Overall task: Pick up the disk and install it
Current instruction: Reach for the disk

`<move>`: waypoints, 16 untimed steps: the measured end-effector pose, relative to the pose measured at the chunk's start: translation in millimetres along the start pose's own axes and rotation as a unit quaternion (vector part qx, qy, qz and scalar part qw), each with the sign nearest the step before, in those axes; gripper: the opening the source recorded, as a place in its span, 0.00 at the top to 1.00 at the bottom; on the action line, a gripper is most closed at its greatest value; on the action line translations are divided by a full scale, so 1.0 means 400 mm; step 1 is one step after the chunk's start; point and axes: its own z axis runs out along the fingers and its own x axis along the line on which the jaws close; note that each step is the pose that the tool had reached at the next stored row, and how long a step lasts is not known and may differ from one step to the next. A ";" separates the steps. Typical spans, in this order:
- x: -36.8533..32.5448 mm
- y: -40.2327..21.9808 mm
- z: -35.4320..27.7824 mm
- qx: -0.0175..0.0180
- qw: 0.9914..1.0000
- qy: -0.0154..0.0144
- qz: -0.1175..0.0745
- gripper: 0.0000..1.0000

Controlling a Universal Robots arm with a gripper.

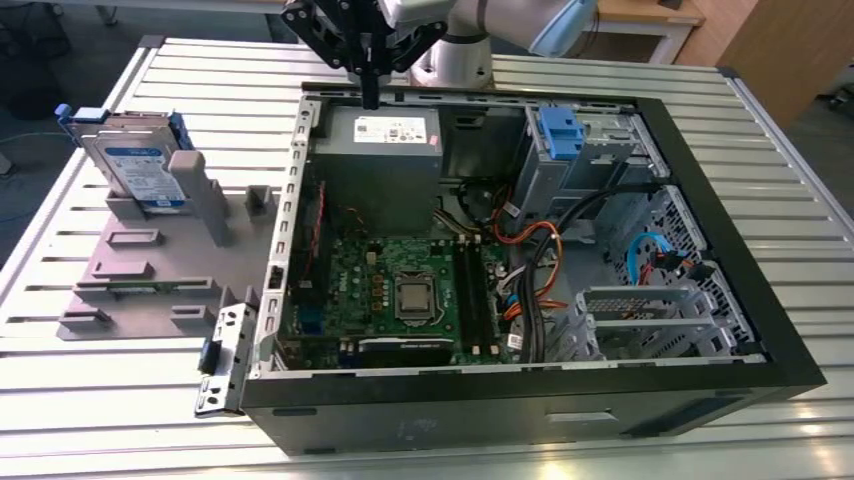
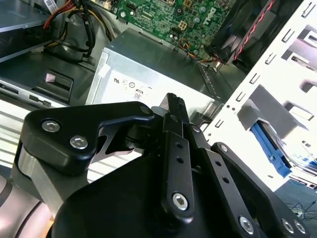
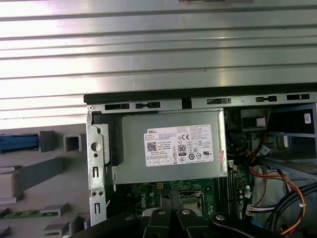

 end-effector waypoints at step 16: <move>0.026 -0.002 0.002 0.000 1.000 0.000 0.000 0.90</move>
